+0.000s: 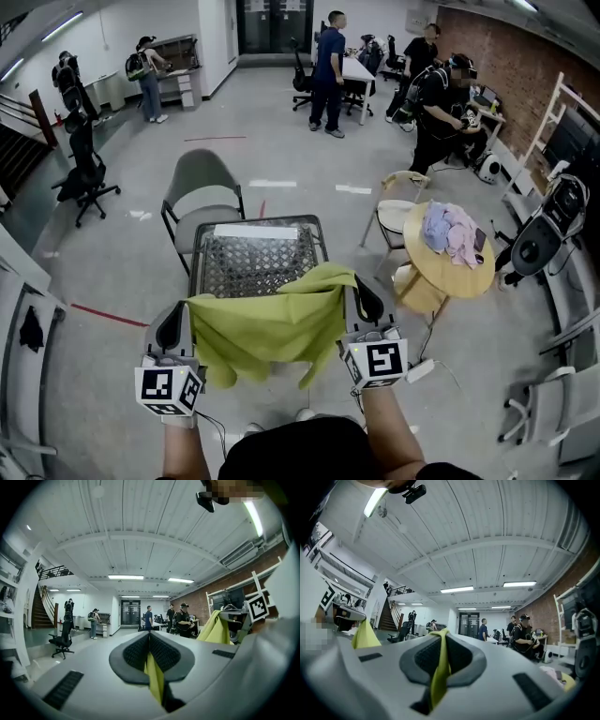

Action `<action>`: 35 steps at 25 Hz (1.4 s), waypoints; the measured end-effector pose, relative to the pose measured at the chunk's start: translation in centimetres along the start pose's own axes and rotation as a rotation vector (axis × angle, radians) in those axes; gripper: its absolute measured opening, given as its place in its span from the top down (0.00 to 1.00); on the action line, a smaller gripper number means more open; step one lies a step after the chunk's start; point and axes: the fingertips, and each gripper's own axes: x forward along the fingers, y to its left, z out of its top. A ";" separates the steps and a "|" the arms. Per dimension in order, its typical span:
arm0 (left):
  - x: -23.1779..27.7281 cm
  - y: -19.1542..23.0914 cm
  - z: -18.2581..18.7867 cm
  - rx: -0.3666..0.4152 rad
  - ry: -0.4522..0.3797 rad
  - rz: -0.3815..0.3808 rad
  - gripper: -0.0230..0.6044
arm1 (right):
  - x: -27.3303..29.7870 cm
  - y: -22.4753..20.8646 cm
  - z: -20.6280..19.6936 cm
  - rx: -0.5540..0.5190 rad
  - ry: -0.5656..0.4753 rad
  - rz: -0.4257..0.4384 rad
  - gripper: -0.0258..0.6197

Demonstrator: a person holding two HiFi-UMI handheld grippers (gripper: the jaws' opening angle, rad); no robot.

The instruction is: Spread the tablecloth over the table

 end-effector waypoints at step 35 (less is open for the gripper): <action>15.6 11.3 -4.5 0.000 0.068 -0.007 0.94 | 15.4 -5.0 -4.8 -0.058 0.099 -0.175 0.94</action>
